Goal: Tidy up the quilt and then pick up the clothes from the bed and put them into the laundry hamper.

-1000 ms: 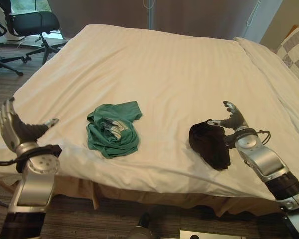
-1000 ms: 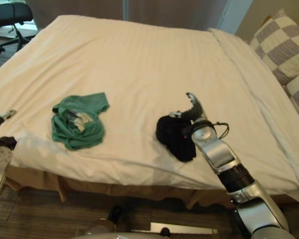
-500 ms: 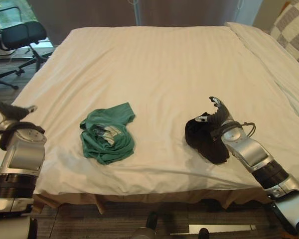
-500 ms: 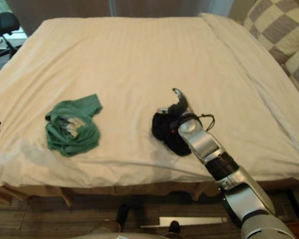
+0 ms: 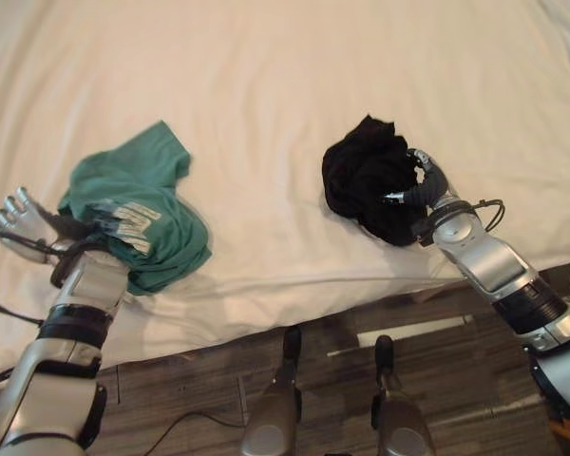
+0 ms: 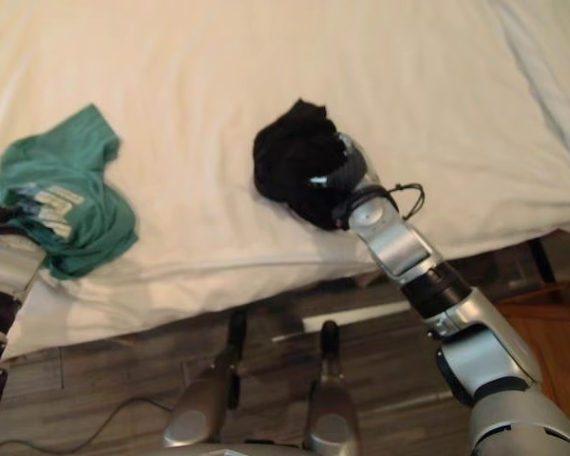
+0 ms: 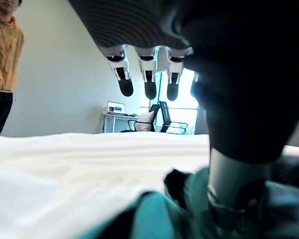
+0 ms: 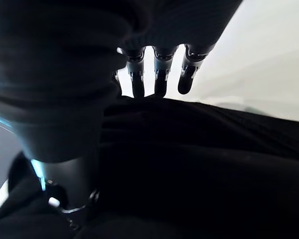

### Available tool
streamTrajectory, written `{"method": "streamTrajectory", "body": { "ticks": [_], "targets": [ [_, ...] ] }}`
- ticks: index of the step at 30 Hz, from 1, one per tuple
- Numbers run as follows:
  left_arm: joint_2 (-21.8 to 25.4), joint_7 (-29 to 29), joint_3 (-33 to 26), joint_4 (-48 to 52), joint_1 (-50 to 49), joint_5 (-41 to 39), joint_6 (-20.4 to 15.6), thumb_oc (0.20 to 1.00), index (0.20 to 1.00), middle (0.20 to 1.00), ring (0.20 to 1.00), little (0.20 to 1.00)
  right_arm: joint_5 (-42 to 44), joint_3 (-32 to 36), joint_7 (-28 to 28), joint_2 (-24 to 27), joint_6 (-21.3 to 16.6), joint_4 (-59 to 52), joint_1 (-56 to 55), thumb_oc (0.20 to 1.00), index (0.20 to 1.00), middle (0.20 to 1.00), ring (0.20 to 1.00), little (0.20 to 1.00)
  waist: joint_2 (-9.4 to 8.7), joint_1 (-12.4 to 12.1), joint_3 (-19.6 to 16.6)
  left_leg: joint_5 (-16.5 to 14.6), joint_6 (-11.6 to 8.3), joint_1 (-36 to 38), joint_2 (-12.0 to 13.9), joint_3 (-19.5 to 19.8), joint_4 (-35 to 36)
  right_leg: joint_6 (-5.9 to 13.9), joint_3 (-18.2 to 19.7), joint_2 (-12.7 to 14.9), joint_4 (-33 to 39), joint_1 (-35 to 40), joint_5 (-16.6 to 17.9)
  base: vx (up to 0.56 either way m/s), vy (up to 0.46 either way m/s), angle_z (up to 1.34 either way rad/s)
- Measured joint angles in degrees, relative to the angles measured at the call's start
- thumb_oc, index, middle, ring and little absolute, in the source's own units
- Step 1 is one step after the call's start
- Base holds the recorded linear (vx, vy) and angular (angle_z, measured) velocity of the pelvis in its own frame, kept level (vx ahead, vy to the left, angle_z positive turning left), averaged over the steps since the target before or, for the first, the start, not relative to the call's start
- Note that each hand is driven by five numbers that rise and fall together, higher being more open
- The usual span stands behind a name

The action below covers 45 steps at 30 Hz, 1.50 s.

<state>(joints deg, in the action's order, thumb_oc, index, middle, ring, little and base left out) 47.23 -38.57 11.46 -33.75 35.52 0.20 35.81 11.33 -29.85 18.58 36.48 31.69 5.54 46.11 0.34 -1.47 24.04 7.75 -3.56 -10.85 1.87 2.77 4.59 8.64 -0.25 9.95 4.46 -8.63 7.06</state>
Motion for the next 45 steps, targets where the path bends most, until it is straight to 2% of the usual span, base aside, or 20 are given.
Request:
{"method": "streamTrajectory", "body": {
  "ticks": [3,7,10,17,18,19,20,21,26,32,42,45],
  "targets": [
    [-0.2,-2.8,2.3,-0.7,4.1,0.0,-1.6,1.0,1.0,1.0,1.0,1.0,0.2,-0.5,0.1,0.0,-1.0,0.0,3.4,1.0,1.0,1.0,1.0,1.0,-0.23,0.3,3.6,0.0,-0.01,-0.3,0.0,-0.6,0.0,0.0,0.6,0.1,-0.3,-0.7,0.0,-0.07,0.16,-0.07],
    [-1.2,-5.2,4.0,-1.1,8.5,0.1,-5.6,1.0,1.0,1.0,1.0,1.0,0.6,-0.8,0.2,-0.1,-3.4,0.0,6.4,1.0,1.0,1.0,1.0,1.0,-0.62,1.6,5.9,0.0,0.02,-4.0,-0.5,-0.8,-2.4,0.01,0.8,0.4,-3.0,-4.3,0.0,-0.04,0.127,0.08],
    [-2.7,-6.3,5.7,-2.6,10.2,0.1,-6.0,1.0,1.0,1.0,1.0,1.0,2.6,-1.0,0.2,-1.0,-4.8,0.0,7.1,1.0,1.0,1.0,1.0,1.0,-0.83,1.5,6.0,-0.1,0.01,-4.0,-0.4,-0.8,-2.6,0.03,0.8,0.3,-3.3,-4.3,0.0,-0.02,0.063,0.03],
    [-6.3,-6.8,6.6,-7.3,12.2,0.1,-5.7,1.0,1.0,1.0,1.0,1.0,4.3,-2.2,1.5,-7.2,-7.0,1.2,8.2,1.0,1.0,1.0,1.0,1.0,-0.87,1.8,6.1,-0.1,-0.1,-4.9,-0.3,-0.5,-4.1,0.06,0.8,0.1,-3.2,-4.2,-0.1,0.0,-0.002,0.02],
    [-6.5,-6.6,6.7,-7.4,12.3,0.1,-5.6,1.0,1.0,1.0,1.0,1.0,4.3,-2.3,1.5,-8.0,-7.0,1.6,8.3,0.266,0.266,0.266,0.266,0.266,-0.87,1.9,6.1,-0.1,-0.12,-5.2,-0.3,-0.4,-4.2,0.06,0.7,0.0,-3.2,-4.3,-0.1,-0.03,-0.003,0.07],
    [-6.8,-6.6,6.8,-7.9,12.4,0.1,-5.6,1.0,1.0,1.0,1.0,1.0,4.3,-2.3,1.6,-9.4,-7.1,2.5,8.6,0.2,0.2,0.2,0.2,0.2,-0.87,2.0,6.1,-0.2,-0.17,-5.3,-0.3,-0.3,-4.3,0.06,0.7,0.1,-3.2,-4.4,-0.1,-0.04,-0.005,0.03],
    [-6.9,-6.5,6.8,-7.9,12.4,0.1,-5.4,0.222,0.222,0.222,0.222,0.222,4.3,-2.4,1.6,-10.0,-7.1,2.9,9.0,0.2,0.2,0.2,0.2,0.2,-0.85,2.0,6.1,-0.4,-0.44,-5.4,-0.3,-0.3,-4.4,0.08,0.8,0.1,-3.2,-4.5,-0.1,-0.04,-0.007,0.01],
    [-7.0,-6.4,6.7,-7.9,12.6,0.0,-5.4,0.2,0.2,0.2,0.2,0.2,4.1,-2.6,1.4,-10.4,-7.1,3.1,9.4,0.2,0.2,0.2,0.2,0.2,-0.81,2.0,6.0,-0.4,-0.45,-5.7,-0.4,-0.3,-4.6,0.1,0.8,0.1,-3.2,-4.8,-0.1,-0.03,-0.007,0.0],
    [-8.9,-5.6,6.7,-8.3,12.8,-0.1,-5.9,0.2,0.2,0.2,0.2,0.2,2.1,-4.5,1.1,-10.7,-6.8,4.5,11.4,0.2,0.2,0.2,0.2,0.2,-0.51,1.8,6.0,0.2,-0.04,-6.5,-0.5,-0.3,-4.6,0.25,0.9,0.2,-3.7,-5.7,0.1,0.0,0.0,0.0],
    [-8.9,-3.6,6.8,-10.2,13.9,0.0,-6.0,0.2,0.2,0.2,0.2,0.2,1.3,-4.5,0.6,-10.7,-6.6,5.6,11.9,0.2,0.2,0.2,0.2,0.2,0.34,1.7,6.1,0.2,-0.04,-6.5,-0.5,-0.3,-4.6,0.23,0.9,0.2,-3.7,-5.8,0.1,0.0,0.0,0.0],
    [-8.9,-3.5,6.6,-11.1,13.8,-2.0,-9.7,0.2,0.2,0.2,0.2,0.2,0.1,-5.3,0.4,-10.6,-6.7,7.3,12.8,0.2,0.2,0.2,0.2,0.2,0.37,1.4,6.1,0.2,-0.05,-5.8,-0.5,-0.3,-4.5,0.22,0.8,0.2,-3.5,-5.0,0.1,0.01,-0.031,0.01],
    [-8.9,-3.9,4.5,-7.8,12.5,-5.7,-12.8,0.2,0.2,0.2,0.2,0.2,0.1,-5.0,1.6,-10.2,-6.9,7.3,12.7,0.2,0.2,0.2,0.2,0.2,0.4,1.1,6.1,0.2,-0.09,-4.4,-0.4,-0.1,-4.0,0.27,0.5,0.3,-2.6,-3.3,0.2,0.06,-0.118,0.05]
  ]
}}
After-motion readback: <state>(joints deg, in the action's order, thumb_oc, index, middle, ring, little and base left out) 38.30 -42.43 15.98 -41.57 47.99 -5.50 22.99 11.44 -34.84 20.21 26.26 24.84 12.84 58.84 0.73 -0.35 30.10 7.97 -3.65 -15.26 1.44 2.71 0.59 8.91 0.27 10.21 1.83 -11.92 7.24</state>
